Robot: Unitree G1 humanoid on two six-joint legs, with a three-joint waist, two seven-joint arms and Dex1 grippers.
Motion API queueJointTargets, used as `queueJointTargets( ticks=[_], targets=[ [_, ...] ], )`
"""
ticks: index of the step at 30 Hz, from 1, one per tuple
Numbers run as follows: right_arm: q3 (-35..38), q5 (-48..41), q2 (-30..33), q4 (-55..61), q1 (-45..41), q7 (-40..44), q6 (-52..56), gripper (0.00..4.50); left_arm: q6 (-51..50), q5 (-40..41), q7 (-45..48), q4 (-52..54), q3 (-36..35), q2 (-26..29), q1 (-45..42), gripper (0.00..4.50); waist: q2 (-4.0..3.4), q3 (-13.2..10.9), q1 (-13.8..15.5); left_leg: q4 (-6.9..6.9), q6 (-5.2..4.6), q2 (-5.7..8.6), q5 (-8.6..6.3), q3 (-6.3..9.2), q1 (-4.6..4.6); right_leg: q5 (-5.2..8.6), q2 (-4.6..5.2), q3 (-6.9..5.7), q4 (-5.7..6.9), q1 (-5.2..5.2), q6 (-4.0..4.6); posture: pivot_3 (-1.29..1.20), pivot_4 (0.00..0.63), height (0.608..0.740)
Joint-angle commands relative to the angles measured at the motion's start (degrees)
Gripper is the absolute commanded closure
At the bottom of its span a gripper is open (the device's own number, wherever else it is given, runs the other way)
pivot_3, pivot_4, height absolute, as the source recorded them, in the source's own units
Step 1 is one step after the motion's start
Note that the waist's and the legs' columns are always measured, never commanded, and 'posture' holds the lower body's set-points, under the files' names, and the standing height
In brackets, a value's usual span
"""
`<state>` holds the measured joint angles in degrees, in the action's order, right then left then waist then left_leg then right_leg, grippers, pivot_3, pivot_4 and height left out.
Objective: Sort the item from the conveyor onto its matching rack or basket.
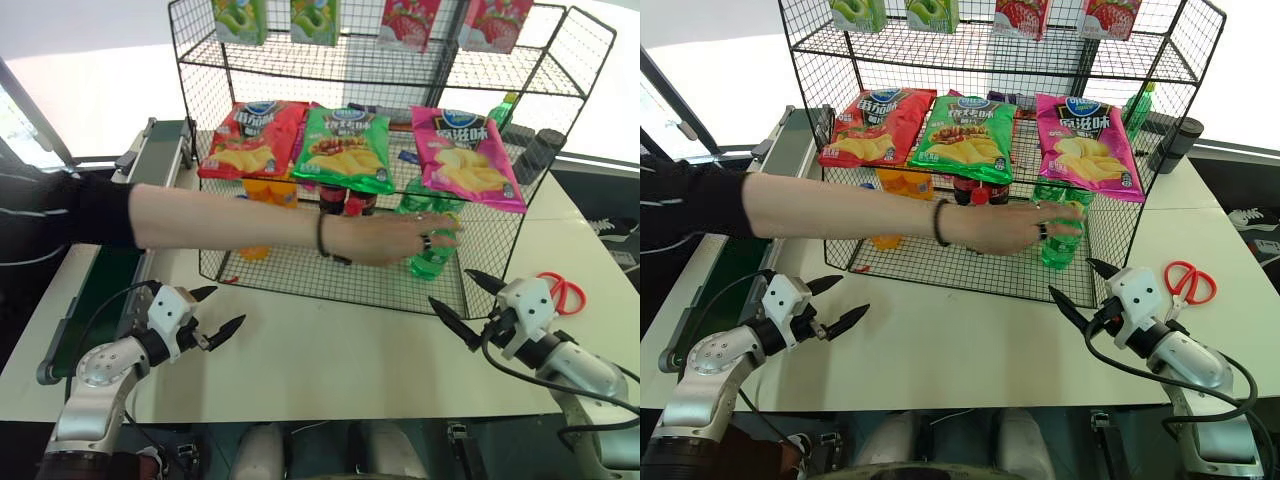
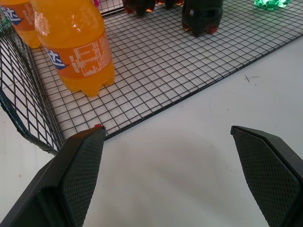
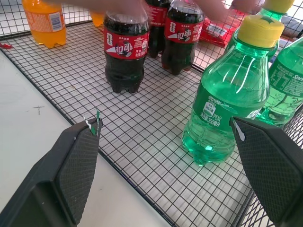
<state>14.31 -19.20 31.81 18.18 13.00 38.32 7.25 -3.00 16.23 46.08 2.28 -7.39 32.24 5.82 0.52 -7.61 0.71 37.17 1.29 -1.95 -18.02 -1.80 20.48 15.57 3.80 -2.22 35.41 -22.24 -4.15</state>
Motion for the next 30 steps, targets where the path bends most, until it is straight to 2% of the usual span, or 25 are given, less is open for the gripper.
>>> queueJointTargets(
  ticks=[1, 30],
  targets=[
    [0.8, -0.1, -0.1, -0.1, -0.2, 0.3, -1.7, 0.03, 0.9, -0.2, -0.1, 0.3, 0.1, -0.1, -0.7, 0.0, 0.0, 0.0, 0.0, 0.0, 0.0, 0.0, 0.0, 0.0, 0.0, 0.0, -0.01, 0.0, 0.0, 0.01, 0.0, 0.0, 0.15, 0.74],
    [-1.1, 0.6, -0.1, -1.4, -2.4, 0.5, -2.0, 0.03, 1.4, -0.9, -0.3, -0.5, -0.2, -1.0, -1.8, 0.0, 0.0, 0.0, 0.0, 0.0, 0.0, 0.0, 0.0, -0.01, 0.0, 0.0, -0.02, 0.0, 0.0, 0.0, -0.01, 0.0, 0.15, 0.74]
  ],
)
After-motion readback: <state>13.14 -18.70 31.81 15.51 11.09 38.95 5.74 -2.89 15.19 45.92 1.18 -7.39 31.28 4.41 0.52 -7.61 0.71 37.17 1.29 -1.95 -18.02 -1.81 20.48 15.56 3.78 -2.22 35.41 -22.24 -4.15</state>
